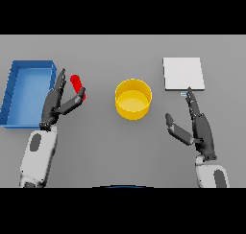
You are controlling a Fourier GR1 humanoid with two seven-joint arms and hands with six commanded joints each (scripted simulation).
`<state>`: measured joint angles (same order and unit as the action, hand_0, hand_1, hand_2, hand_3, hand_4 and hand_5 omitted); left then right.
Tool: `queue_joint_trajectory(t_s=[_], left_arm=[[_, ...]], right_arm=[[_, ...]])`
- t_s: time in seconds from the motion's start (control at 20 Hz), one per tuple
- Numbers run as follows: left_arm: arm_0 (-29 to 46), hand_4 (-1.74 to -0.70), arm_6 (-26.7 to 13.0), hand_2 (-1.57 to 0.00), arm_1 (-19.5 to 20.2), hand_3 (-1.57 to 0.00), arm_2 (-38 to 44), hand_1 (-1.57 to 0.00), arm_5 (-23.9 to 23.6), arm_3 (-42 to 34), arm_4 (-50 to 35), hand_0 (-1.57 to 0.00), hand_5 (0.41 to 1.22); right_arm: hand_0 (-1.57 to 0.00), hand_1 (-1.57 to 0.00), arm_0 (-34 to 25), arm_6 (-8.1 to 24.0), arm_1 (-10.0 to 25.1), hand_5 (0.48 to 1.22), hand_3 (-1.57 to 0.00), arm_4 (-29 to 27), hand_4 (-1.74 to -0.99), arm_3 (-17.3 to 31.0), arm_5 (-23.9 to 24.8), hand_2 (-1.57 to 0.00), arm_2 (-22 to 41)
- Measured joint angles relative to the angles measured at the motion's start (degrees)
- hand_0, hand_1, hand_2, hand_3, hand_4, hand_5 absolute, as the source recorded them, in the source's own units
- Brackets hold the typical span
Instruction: Pick up the red beaker and tilt it to pour out 1 green nut into yellow bowl. Pick up the yellow bowl and place it on the metallic measuring scale.
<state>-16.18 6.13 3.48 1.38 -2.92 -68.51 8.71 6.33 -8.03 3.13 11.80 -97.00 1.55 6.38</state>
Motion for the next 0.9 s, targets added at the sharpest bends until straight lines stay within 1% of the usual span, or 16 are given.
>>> queue_joint_trajectory(t_s=[0.05, 0.15, 0.25, 0.3, 0.35, 0.4, 0.5, 0.6, 0.65, 0.7, 0.75, 0.8, 0.85, 0.9], left_arm=[[-1.0, -1.18, 1.2, 0.0, -0.3, 0.0, 0.4, 0.0, -0.2, 1.7, -0.1, 0.0, 0.635], [-3.6, -1.19, 2.9, 0.0, -0.2, 0.0, 1.1, 0.0, -0.4, 5.4, 0.0, 0.0, 0.631], [-5.9, -1.22, 3.9, 0.0, -0.3, 0.0, 1.4, 0.0, -1.4, 9.8, 1.1, 0.0, 0.643], [-6.8, -1.23, 5.4, 0.0, -0.6, 0.0, 1.4, 0.0, -1.8, 10.3, 1.3, 0.0, 0.649], [-8.2, -1.24, 5.0, 0.0, -0.4, 0.0, 1.4, 0.0, -2.3, 11.6, 1.9, 0.0, 0.657], [-9.2, -1.25, 6.0, 0.0, -1.0, 0.0, 1.2, 0.0, -3.2, 13.0, 2.6, 0.0, 0.661], [-10.8, -1.26, 7.3, 0.0, -1.2, 0.0, 1.4, 0.0, -3.8, 16.0, 3.3, 0.0, 0.671], [-13.6, -1.26, 8.0, 0.0, -0.8, 0.0, 2.4, 0.0, -4.4, 19.6, 3.3, 0.0, 0.68], [-14.8, -1.26, 8.8, 0.0, -0.9, 0.0, 2.6, 0.0, -4.4, 21.0, 3.3, 0.0, 0.684], [-15.8, -1.27, 8.9, 0.0, -0.8, 0.0, 2.9, 0.0, -4.8, 22.4, 3.5, 0.0, 0.692], [-16.2, -1.3, 10.5, -0.04, -1.2, 0.0, 3.2, -0.02, -5.1, 23.7, 3.5, 0.0, 0.715], [-16.3, -1.32, 12.2, -0.15, -1.8, -0.05, 3.4, -0.14, -5.7, 23.9, 3.3, -0.09, 0.741], [-16.5, -1.35, 13.1, -0.36, -2.1, -0.22, 3.7, -0.36, -6.3, 24.0, 3.0, -0.32, 0.77], [-17.1, -1.42, 12.8, -0.6, -2.3, -0.42, 4.5, -0.61, -7.2, 25.0, 2.8, -0.57, 0.86]], right_arm=[[0.0, 0.0, -1.1, 1.4, 0.0, 0.668, 0.0, -0.1, -1.239, 0.6, 0.1, 0.0, -0.3], [0.0, 0.0, -0.4, 0.9, -0.2, 0.672, 0.0, 0.4, -1.247, 0.2, 0.5, 0.0, 0.0], [0.0, 0.0, -0.6, 1.3, 0.1, 0.675, 0.0, 0.0, -1.247, -0.5, 0.3, 0.0, -0.2], [0.0, 0.0, -0.4, 1.5, 0.1, 0.679, 0.0, 0.1, -1.247, -0.5, 0.2, 0.0, -0.1], [0.0, 0.0, -0.5, 1.7, -0.4, 0.683, 0.0, 0.4, -1.25, 0.0, 0.2, 0.0, 0.3], [0.0, 0.0, -0.7, 1.9, -0.1, 0.686, 0.0, 0.3, -1.257, 0.0, 0.2, 0.0, 0.1], [0.0, 0.0, -0.7, 1.8, -0.3, 0.692, 0.0, -0.3, -1.267, -0.7, 0.0, 0.0, 0.0], [0.0, 0.0, 0.2, 0.2, 0.1, 0.691, 0.0, -0.1, -1.262, -0.4, -0.2, 0.0, 0.0], [0.0, 0.0, 0.5, 0.3, 0.5, 0.69, 0.0, -0.6, -1.261, -1.0, -0.4, 0.0, -0.3], [0.0, 0.0, 1.1, 0.4, 0.1, 0.691, 0.0, -0.1, -1.265, -1.0, -0.3, 0.0, 0.2], [0.0, 0.0, 0.6, 0.9, 0.0, 0.691, 0.0, -0.4, -1.259, -1.2, -0.2, 0.0, -0.1], [0.0, 0.0, 0.2, 1.5, 0.0, 0.691, 0.0, 0.2, -1.255, -1.0, 0.3, 0.0, 0.0], [0.0, 0.0, 0.3, 1.5, 0.3, 0.69, 0.0, 0.2, -1.252, -1.0, 0.2, 0.0, -0.2], [0.0, 0.0, 0.1, 1.3, 0.0, 0.688, 0.0, 0.5, -1.247, -0.5, 0.5, 0.0, -0.1]])
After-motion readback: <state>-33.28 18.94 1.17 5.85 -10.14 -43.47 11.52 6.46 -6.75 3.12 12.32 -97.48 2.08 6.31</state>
